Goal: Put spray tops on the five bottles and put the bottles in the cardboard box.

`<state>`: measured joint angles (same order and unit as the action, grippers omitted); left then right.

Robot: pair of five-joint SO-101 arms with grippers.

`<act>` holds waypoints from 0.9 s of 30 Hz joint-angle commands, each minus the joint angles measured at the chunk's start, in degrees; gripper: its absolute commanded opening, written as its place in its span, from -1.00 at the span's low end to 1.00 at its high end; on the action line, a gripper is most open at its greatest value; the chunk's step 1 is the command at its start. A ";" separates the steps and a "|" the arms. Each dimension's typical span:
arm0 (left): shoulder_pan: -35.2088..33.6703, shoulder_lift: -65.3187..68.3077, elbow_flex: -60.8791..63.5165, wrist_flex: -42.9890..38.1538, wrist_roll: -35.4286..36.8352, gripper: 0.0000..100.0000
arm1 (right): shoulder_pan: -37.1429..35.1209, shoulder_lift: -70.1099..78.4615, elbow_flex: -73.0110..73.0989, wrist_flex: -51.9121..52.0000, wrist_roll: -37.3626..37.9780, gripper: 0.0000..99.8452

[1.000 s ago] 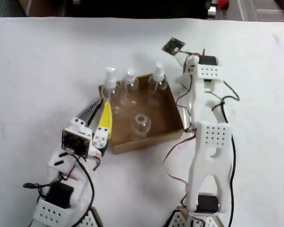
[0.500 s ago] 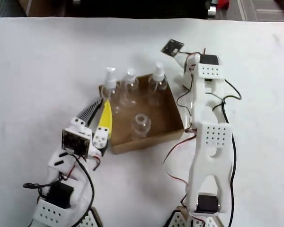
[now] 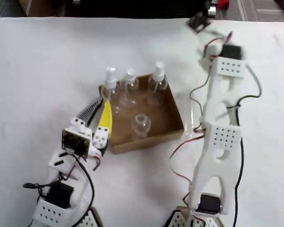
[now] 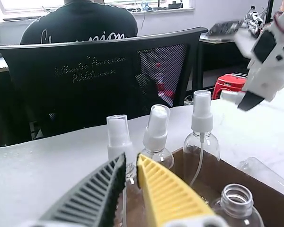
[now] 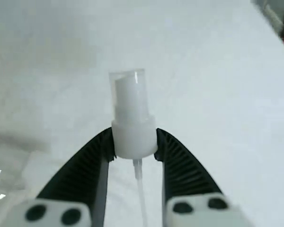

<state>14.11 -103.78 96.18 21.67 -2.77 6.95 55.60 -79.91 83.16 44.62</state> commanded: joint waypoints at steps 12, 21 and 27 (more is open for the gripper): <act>-0.48 -1.01 -0.97 -1.93 -0.18 -0.90 | 3.91 -22.37 -14.68 15.43 -13.27 -0.97; -0.13 -1.01 -14.95 13.01 -0.18 -0.90 | 10.15 -37.85 -8.44 15.69 -17.85 -0.97; -0.40 -1.01 -25.41 23.65 -0.18 -0.90 | 11.12 -52.62 9.41 15.60 -17.93 -0.97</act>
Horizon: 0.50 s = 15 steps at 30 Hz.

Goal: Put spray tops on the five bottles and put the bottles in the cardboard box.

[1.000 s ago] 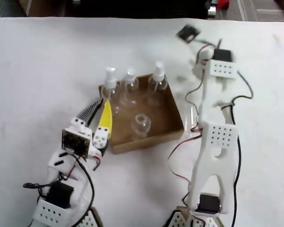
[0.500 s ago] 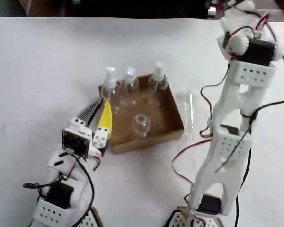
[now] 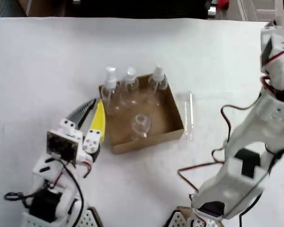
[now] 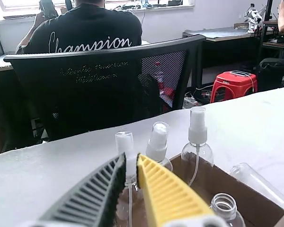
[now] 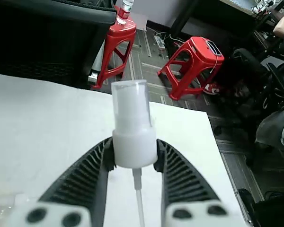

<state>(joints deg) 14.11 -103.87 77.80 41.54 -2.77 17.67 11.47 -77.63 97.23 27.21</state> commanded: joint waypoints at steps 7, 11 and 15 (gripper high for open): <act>-0.40 -0.92 -16.88 15.65 2.55 -0.90 | -2.07 -23.96 23.12 1.45 -0.62 -0.97; -0.57 -0.92 -15.56 16.18 2.55 -0.90 | -2.51 -30.81 32.44 1.36 -4.31 -0.97; -0.57 -0.92 -12.57 16.09 2.55 -0.90 | -2.59 -37.49 39.30 1.27 -5.19 -0.97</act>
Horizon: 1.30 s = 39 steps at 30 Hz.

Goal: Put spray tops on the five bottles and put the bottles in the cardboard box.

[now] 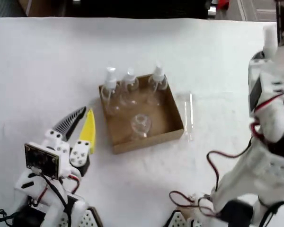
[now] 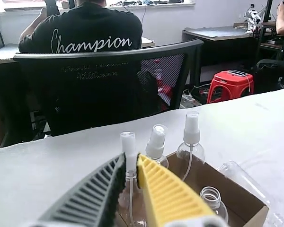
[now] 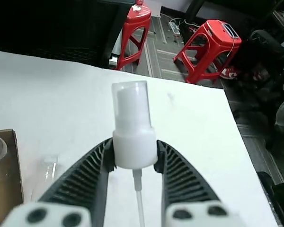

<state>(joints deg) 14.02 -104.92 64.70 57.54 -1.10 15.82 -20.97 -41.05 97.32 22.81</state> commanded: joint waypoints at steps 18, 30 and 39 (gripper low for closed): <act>-14.73 0.13 12.04 -10.37 1.41 -0.90 | -16.48 -20.97 8.62 0.75 -20.40 -0.97; -14.90 0.13 18.29 -15.74 6.15 -0.90 | -42.77 -40.66 54.68 -30.99 -21.98 -0.97; -13.05 0.13 20.13 -16.18 6.15 -0.90 | -44.97 -44.09 81.14 -64.75 -22.51 -0.97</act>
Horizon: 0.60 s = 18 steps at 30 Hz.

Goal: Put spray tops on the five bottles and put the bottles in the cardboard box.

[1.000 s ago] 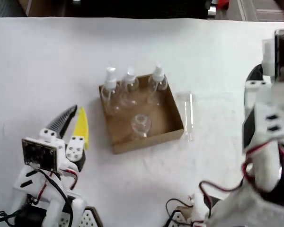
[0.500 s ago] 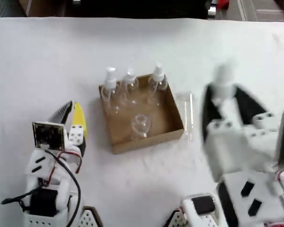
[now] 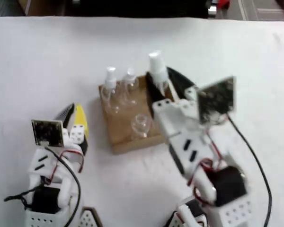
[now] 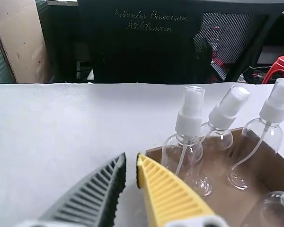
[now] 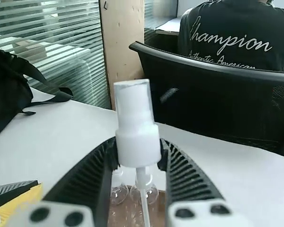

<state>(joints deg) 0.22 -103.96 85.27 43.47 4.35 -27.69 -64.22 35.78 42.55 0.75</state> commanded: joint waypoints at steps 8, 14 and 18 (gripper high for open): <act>1.01 -0.84 -0.44 -2.11 0.79 -0.90 | -2.33 -0.84 18.02 -28.70 -3.43 -0.97; 1.01 -0.84 -0.44 -2.11 0.79 -0.90 | -2.77 -1.45 20.04 -31.87 -8.70 -0.97; 1.01 -0.84 -0.44 -2.11 0.79 -0.90 | -2.51 -1.19 18.99 -33.19 -8.44 -0.97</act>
<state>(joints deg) 0.48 -103.96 85.45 43.47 4.53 -29.89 -64.22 56.44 11.16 -7.08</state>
